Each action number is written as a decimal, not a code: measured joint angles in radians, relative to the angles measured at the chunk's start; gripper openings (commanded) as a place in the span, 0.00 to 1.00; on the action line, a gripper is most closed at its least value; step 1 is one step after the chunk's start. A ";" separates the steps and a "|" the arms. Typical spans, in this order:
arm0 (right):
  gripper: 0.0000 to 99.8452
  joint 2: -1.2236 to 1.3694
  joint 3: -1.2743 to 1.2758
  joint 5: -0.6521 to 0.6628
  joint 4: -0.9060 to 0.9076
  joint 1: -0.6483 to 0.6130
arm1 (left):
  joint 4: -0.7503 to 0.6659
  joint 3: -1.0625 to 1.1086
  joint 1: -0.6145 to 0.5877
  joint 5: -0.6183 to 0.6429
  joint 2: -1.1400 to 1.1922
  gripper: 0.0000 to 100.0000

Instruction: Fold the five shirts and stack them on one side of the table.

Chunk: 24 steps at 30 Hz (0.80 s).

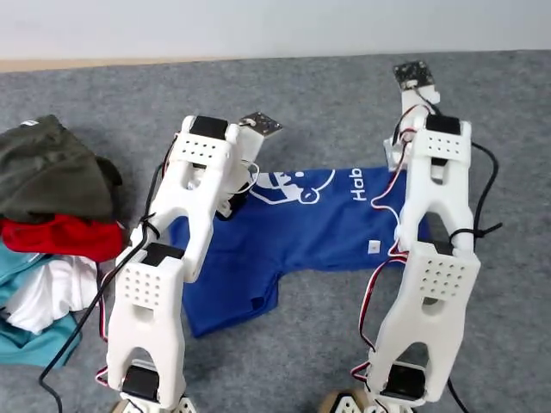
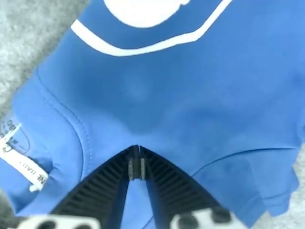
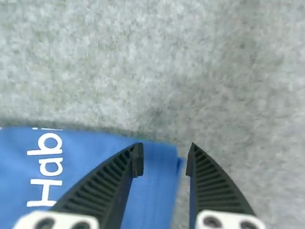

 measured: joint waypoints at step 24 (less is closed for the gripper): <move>0.02 -0.057 -0.330 0.002 0.592 -0.011 | 0.000 0.259 -0.026 0.000 -0.416 0.01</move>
